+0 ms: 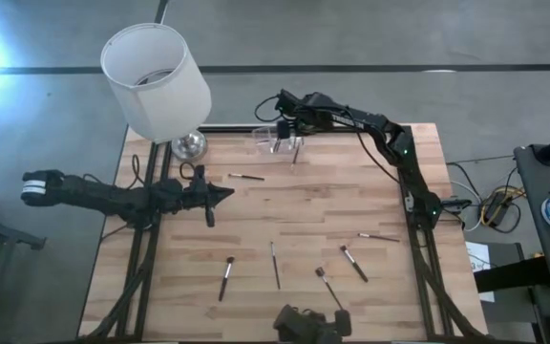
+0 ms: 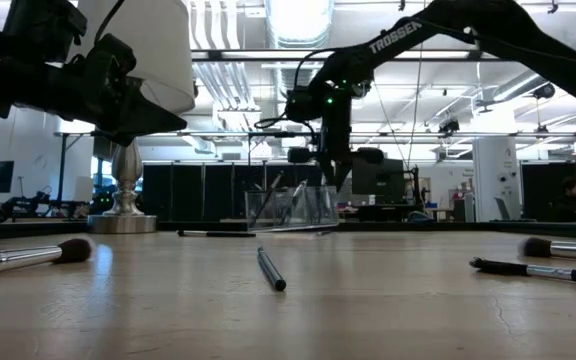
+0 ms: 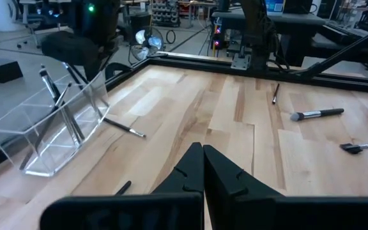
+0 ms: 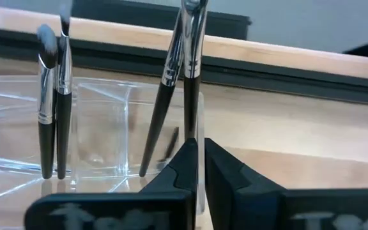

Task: Put items in baskets/containers
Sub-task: Adjust the transparent organizer, then put the blush brush into the transparent organizer

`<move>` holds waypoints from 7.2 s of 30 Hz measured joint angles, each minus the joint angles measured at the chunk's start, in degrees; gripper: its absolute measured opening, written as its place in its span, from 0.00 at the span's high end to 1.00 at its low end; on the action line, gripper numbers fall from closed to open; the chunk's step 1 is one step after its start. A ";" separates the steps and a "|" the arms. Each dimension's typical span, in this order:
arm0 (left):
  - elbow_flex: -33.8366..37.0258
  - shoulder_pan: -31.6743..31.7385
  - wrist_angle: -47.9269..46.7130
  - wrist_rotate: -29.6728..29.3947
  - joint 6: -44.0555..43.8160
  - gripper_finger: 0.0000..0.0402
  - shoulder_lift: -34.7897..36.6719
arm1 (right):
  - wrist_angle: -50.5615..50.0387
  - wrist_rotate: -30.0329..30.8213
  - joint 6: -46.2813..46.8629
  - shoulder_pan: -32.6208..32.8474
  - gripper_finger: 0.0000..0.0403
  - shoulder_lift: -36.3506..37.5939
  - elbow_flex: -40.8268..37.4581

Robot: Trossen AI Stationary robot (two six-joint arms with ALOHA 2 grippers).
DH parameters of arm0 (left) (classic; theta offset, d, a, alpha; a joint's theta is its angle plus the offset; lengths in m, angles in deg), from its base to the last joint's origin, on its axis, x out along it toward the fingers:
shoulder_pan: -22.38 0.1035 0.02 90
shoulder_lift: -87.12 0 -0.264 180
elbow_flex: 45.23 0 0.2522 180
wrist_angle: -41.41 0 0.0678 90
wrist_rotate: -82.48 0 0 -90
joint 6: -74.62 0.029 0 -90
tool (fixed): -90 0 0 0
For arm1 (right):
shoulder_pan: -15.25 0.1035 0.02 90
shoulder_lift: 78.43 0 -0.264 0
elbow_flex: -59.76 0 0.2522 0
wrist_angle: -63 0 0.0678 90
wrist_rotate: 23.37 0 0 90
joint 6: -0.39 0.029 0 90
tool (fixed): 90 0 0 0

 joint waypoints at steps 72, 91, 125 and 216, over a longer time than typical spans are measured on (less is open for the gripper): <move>-0.87 -0.02 0.00 0.00 -0.11 1.00 -0.11 | 26.69 -0.90 2.86 -3.22 0.97 13.78 -28.76; -0.87 -0.02 -0.01 0.00 -0.21 1.00 -0.11 | 23.70 1.52 4.56 -2.74 0.97 13.78 -27.39; -0.85 -0.04 -1.89 0.00 -0.45 1.00 -0.09 | 17.49 7.57 -11.11 -1.07 0.84 21.02 -28.91; 4.85 -9.74 20.77 1.86 -7.21 1.00 -22.71 | 23.42 2.31 17.97 60.91 0.97 35.57 -59.85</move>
